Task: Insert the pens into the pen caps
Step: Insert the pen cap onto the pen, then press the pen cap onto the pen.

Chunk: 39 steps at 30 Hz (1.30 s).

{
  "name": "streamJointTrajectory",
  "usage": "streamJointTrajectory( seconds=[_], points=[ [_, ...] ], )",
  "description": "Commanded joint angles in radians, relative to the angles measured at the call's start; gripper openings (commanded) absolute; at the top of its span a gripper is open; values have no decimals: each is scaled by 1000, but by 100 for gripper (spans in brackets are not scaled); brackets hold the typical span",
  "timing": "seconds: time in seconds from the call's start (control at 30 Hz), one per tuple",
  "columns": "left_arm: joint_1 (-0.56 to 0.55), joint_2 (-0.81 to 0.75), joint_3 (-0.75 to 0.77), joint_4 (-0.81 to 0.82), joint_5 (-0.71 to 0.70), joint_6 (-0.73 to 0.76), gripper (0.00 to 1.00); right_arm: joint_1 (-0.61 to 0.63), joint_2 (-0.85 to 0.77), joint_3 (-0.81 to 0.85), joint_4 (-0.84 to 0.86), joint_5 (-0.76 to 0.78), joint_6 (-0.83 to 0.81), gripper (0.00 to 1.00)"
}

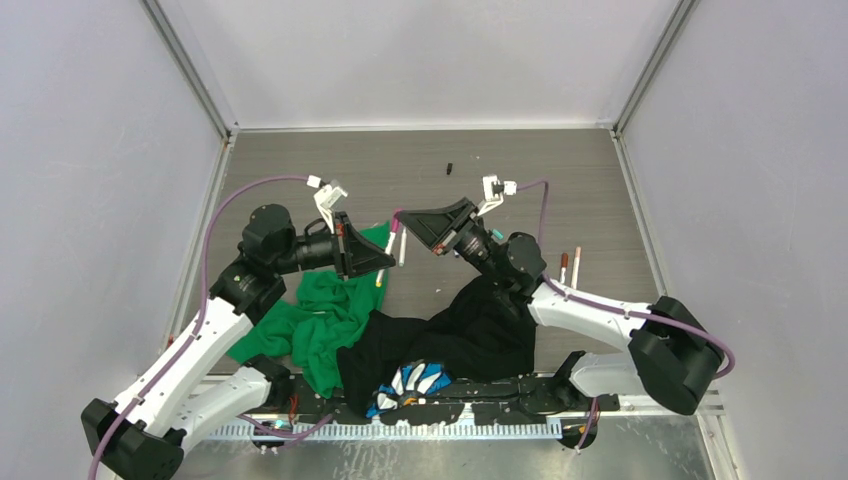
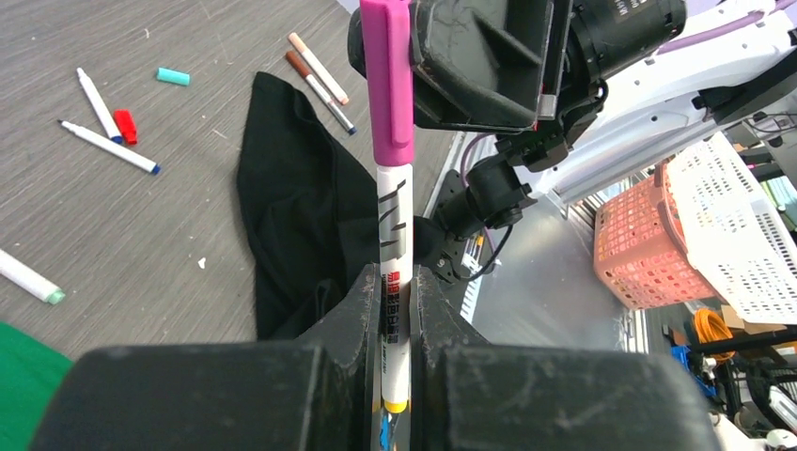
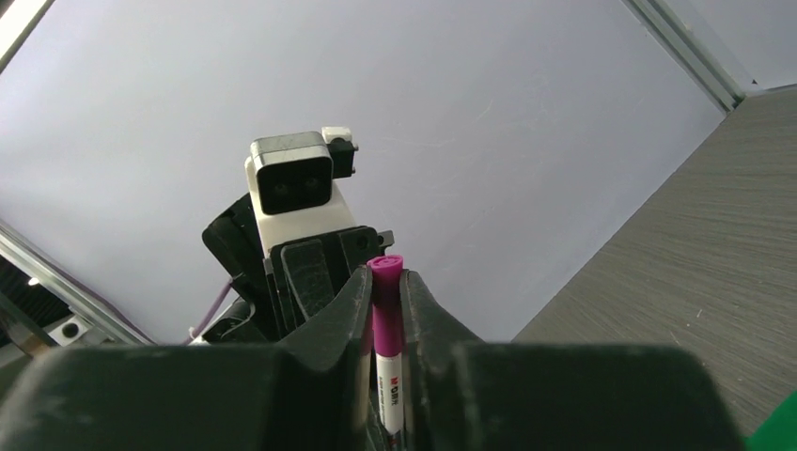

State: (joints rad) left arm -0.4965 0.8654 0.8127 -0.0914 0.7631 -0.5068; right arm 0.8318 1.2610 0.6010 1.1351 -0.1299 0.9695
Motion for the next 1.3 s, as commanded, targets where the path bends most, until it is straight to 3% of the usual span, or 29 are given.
streamJointTrajectory(
  seconds=[0.0,0.1,0.2,0.33,0.63,0.73,1.03,1.27],
  points=[
    [9,-13,27,104,-29,40,0,30,-31,50,-151,-139,-62,34],
    [9,-5,37,93,0,51,0,-8,-84,89,-271,-160,-127,58],
    [9,-8,42,82,7,63,0,-59,-131,129,-359,-197,-177,69],
    [9,-6,45,72,10,70,0,-100,-157,201,-440,-282,-236,75],
    [7,3,45,84,55,67,0,-131,-123,347,-618,-307,-313,75],
    [6,1,45,85,61,66,0,-131,-106,374,-634,-338,-315,73],
    [4,1,47,90,76,63,0,-131,-76,398,-653,-398,-304,52],
    [3,-1,47,91,84,63,0,-130,-55,396,-628,-417,-284,25]
  ],
)
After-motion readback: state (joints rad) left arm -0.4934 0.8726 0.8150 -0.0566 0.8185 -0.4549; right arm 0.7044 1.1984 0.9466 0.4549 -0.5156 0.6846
